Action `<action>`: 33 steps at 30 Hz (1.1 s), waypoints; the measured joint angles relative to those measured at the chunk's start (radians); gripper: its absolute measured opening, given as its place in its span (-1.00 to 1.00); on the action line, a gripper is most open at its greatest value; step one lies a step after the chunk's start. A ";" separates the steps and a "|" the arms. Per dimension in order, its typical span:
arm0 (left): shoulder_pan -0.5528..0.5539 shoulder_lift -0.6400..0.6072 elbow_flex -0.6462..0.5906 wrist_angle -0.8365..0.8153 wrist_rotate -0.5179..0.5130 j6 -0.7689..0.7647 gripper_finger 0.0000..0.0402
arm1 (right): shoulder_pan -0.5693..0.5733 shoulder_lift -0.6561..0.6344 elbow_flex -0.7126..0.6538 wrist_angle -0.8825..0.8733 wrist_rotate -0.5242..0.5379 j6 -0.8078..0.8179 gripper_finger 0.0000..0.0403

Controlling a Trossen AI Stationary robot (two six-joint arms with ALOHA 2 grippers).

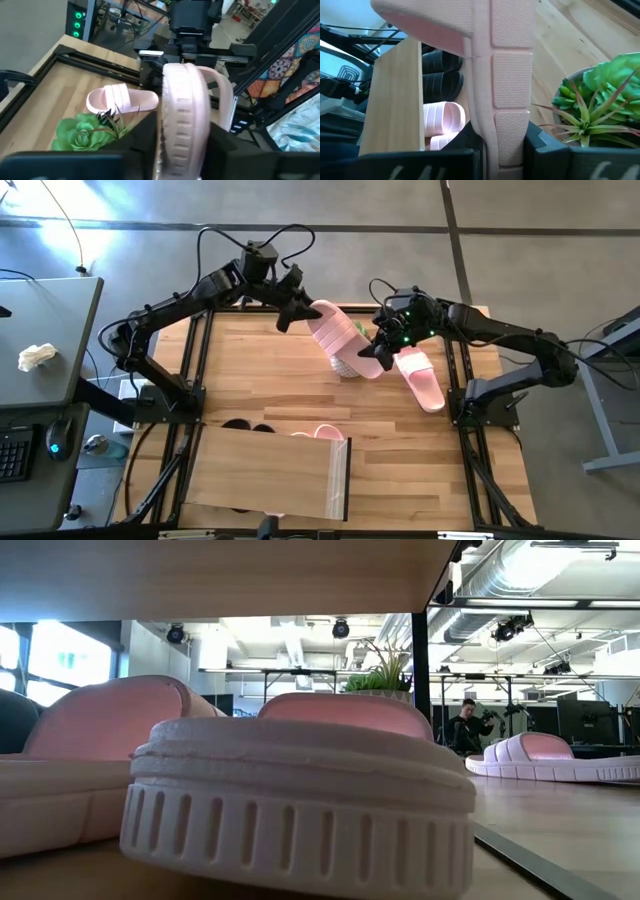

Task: Pick and place slides into the shelf
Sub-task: Put the pink slide on the shelf

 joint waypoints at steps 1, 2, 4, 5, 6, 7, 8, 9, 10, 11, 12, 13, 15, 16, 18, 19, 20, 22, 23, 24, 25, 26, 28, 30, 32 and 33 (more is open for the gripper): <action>0.000 0.000 0.000 0.000 -0.002 0.000 -0.61 | 0.000 0.000 0.000 -0.001 0.000 0.000 -0.82; 0.000 0.000 0.000 -0.001 -0.006 0.000 -0.69 | 0.000 0.000 0.000 0.000 0.000 -0.001 -0.82; 0.000 0.000 0.000 -0.003 -0.020 0.001 -0.84 | 0.000 -0.001 0.000 0.001 0.000 -0.001 -0.82; 0.000 0.000 0.000 -0.004 -0.031 0.001 -0.89 | 0.000 -0.001 0.000 0.000 0.001 -0.001 -0.82; 0.000 0.000 0.000 -0.003 -0.039 0.001 -0.90 | -0.001 -0.001 0.000 -0.003 0.001 -0.001 -0.80; 0.000 0.000 0.000 -0.002 -0.045 0.001 -0.90 | -0.003 -0.001 0.000 -0.005 0.001 -0.001 -0.76; 0.000 0.000 0.000 -0.003 -0.053 0.000 -0.89 | -0.005 -0.001 0.000 -0.009 0.001 0.000 -0.72; 0.000 0.000 0.000 -0.005 -0.061 0.000 -0.88 | -0.007 -0.001 0.000 -0.015 0.002 0.002 -0.67; -0.001 0.000 0.000 -0.007 -0.066 -0.001 -0.85 | -0.010 -0.001 0.000 -0.026 0.002 0.002 -0.61; -0.001 0.000 0.000 -0.010 -0.073 -0.003 -0.81 | -0.013 -0.001 0.002 -0.045 0.001 0.005 -0.56; -0.001 0.000 0.000 -0.013 -0.077 -0.003 -0.79 | -0.018 -0.002 0.002 -0.068 -0.001 0.015 -0.51; 0.000 0.000 0.000 -0.014 -0.082 -0.002 -0.78 | -0.022 -0.002 0.002 -0.084 -0.001 0.027 -0.47; 0.001 0.000 0.000 -0.014 -0.084 -0.003 -0.81 | -0.030 -0.002 0.002 -0.107 -0.001 0.030 -0.38; 0.002 0.000 0.000 -0.014 -0.085 -0.003 -0.84 | -0.034 -0.006 0.002 -0.127 -0.001 0.030 -0.35; 0.001 0.000 0.000 -0.018 -0.085 -0.003 -0.90 | -0.044 -0.015 0.002 -0.159 -0.001 0.031 -0.28; 0.001 0.000 0.000 -0.022 -0.083 -0.002 -0.90 | -0.051 -0.021 0.002 -0.173 -0.002 0.037 -0.25; 0.001 0.000 0.000 -0.027 -0.082 -0.001 -0.90 | -0.058 -0.030 0.002 -0.188 -0.002 0.049 -0.22; 0.000 -0.001 0.000 -0.032 -0.083 -0.002 -0.90 | -0.074 -0.052 0.002 -0.212 -0.005 0.066 -0.17; 0.000 -0.003 0.000 -0.039 -0.080 -0.002 -0.89 | -0.082 -0.066 0.002 -0.220 -0.009 0.069 -0.15; 0.000 -0.006 0.000 -0.051 -0.076 -0.002 -0.87 | -0.092 -0.081 0.002 -0.227 -0.013 0.068 -0.13; 0.001 -0.008 0.000 -0.063 -0.070 -0.002 -0.86 | -0.101 -0.099 0.001 -0.232 -0.015 0.068 -0.12; 0.001 -0.010 0.000 -0.072 -0.064 0.000 -0.86 | -0.110 -0.118 0.001 -0.233 -0.015 0.069 -0.11; 0.001 -0.019 0.000 -0.080 -0.049 0.000 -0.88 | -0.124 -0.156 0.001 -0.232 -0.011 0.069 -0.11; 0.000 -0.032 0.000 -0.092 -0.027 0.000 -0.90 | -0.136 -0.193 0.001 -0.234 0.015 0.067 -0.11; 0.001 -0.049 0.000 -0.106 -0.001 -0.003 -0.90 | -0.144 -0.228 0.001 -0.235 0.051 0.061 -0.10; 0.000 -0.061 0.000 -0.121 0.008 -0.004 -0.90 | -0.145 -0.242 0.001 -0.237 0.075 0.060 -0.10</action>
